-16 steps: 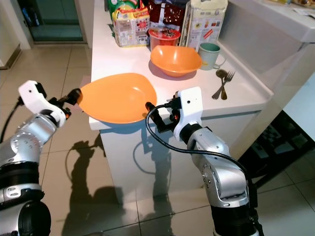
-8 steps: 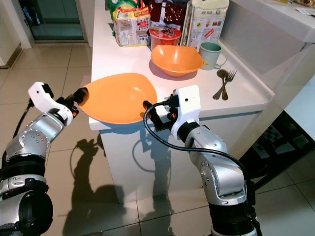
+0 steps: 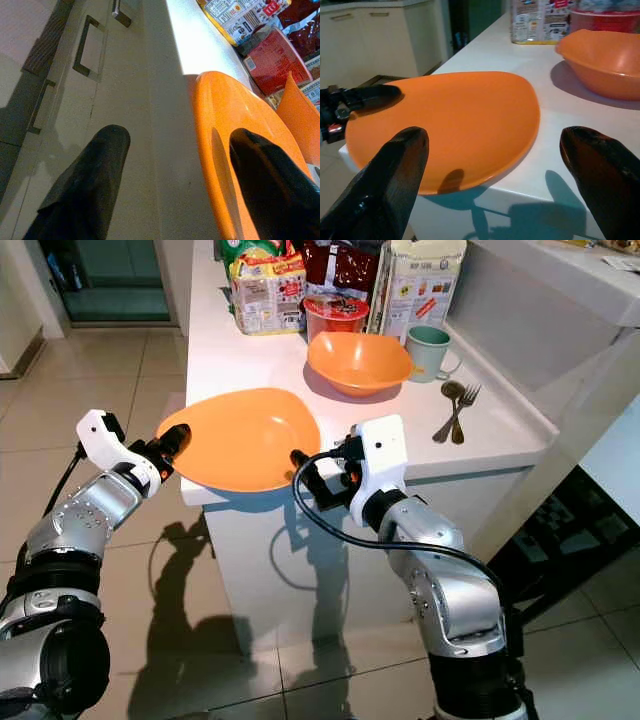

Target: Setting the table

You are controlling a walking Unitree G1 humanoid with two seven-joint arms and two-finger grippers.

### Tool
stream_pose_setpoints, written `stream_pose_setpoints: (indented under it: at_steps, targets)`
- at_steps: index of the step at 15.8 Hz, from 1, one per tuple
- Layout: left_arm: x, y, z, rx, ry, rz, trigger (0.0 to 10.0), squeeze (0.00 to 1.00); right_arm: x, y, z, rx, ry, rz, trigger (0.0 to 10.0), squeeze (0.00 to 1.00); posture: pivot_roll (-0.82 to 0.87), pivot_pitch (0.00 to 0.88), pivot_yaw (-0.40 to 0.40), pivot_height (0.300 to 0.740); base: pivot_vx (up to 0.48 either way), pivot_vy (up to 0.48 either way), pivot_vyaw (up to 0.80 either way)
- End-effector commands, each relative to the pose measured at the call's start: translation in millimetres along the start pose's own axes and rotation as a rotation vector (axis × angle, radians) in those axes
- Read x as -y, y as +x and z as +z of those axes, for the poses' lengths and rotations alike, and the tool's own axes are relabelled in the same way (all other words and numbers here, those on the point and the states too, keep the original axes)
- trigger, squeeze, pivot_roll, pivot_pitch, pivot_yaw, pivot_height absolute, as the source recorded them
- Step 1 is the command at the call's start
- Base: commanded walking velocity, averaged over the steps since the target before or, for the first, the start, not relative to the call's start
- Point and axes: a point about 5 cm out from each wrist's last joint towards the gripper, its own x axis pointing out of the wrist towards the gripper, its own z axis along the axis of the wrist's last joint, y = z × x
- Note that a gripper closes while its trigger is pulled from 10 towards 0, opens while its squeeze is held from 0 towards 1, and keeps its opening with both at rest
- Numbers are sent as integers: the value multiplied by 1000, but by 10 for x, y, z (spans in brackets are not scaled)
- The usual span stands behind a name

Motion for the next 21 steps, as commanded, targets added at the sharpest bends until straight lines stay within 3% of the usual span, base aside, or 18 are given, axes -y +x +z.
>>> stream_pose_setpoints:
  at_steps: [1,7,13,16,17,18,19,21]
  targets:
    - [93,37,68,17,5,-36,0,0,-16,-16,-6,-4,5,33,10000,0,7,0,-59,740,0,0,0]
    - [86,33,172,40,-14,-66,0,0,-149,-191,126,38,-14,334,10000,0,13,0,-51,740,0,0,0]
    - [88,30,170,21,-15,-92,0,0,-112,-208,117,33,-22,339,10000,0,19,0,-48,740,0,0,0]
    - [78,37,98,-4,26,-74,0,0,-111,-223,101,20,-27,347,10000,0,18,0,-45,740,0,0,0]
    - [70,41,117,8,27,-59,2902,0,-108,-225,102,21,-27,345,10000,0,18,0,-45,740,0,0,0]
    - [74,46,137,18,19,-58,10000,0,-105,-226,101,20,-27,343,10000,0,14,0,-44,740,0,0,0]
    - [86,49,147,21,1,-71,10000,973,-105,-225,99,20,-27,343,10000,0,14,0,-44,740,0,0,0]
    - [110,50,141,13,-24,-95,10000,1000,-107,-226,93,16,-26,343,10000,0,12,0,-45,740,0,0,0]
